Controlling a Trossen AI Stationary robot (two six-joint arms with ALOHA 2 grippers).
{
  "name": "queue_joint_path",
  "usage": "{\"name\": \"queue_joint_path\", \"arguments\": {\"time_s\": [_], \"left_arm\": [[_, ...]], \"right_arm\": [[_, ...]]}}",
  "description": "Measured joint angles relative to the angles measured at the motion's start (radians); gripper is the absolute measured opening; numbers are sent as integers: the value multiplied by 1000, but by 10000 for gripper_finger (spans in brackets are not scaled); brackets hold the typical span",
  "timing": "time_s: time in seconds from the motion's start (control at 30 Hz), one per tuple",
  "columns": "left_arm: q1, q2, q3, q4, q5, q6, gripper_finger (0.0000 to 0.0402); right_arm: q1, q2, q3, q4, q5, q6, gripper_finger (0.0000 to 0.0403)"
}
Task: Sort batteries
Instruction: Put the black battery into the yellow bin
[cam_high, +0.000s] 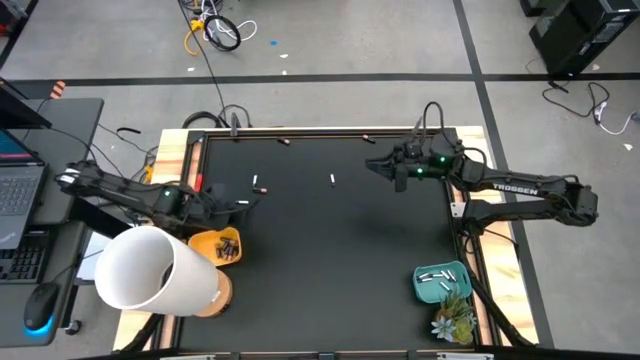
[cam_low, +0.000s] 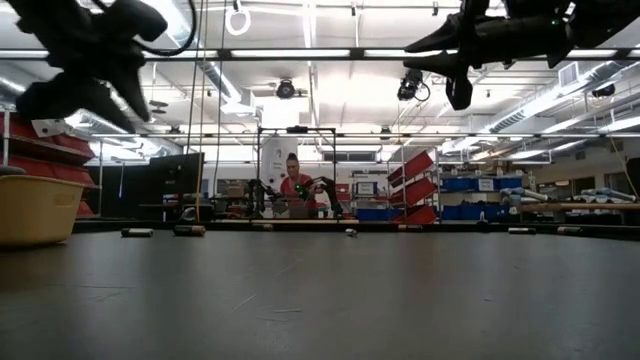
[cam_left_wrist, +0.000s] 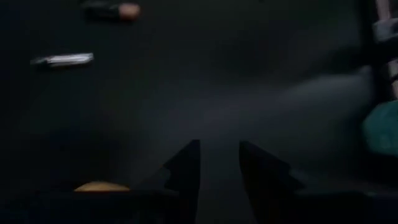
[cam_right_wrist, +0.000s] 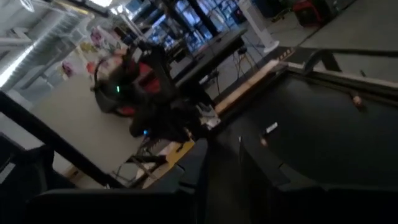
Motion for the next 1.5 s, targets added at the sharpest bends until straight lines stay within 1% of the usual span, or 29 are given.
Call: {"name": "queue_joint_path", "arguments": {"time_s": [0.07,0.17,0.27,0.37,0.43,0.53,0.63,0.77,0.83,0.93,1.0,1.07,1.23,1.3,1.37,1.5], "left_arm": [[32,19,-7,76,-3,35,124],[91,63,-7,176,1,125,124],[161,123,-7,284,57,225,124],[238,189,-7,378,148,302,124],[291,231,-8,424,219,355,124],[366,283,-9,494,305,444,124],[437,317,-9,582,351,519,124],[524,329,-8,682,377,587,124],[566,329,-9,728,410,619,124],[623,328,-9,748,502,666,124],[649,328,-9,748,581,696,124],[664,328,-9,749,638,742,124],[671,328,-9,749,655,830,124],[671,328,-9,751,655,863,124],[671,328,-9,755,656,874,124],[671,328,-9,770,675,882,124]], "right_arm": [[8,0,0,-38,29,1,77],[18,0,8,-115,111,24,77],[19,1,70,-318,235,24,77],[4,12,165,-557,318,-43,77],[-18,37,242,-718,344,-100,77],[-64,112,356,-935,347,-168,77],[-104,200,446,-1059,309,-222,77],[-130,324,535,-1085,255,-277,77],[-145,389,570,-1075,253,-291,77],[-181,486,601,-1024,231,-315,78],[-210,545,608,-969,181,-314,83],[-243,591,610,-918,131,-308,93],[-300,635,612,-887,111,-308,120],[-329,649,612,-881,71,-297,131],[-358,660,612,-878,50,-260,143],[-399,696,612,-870,51,-230,171]]}}
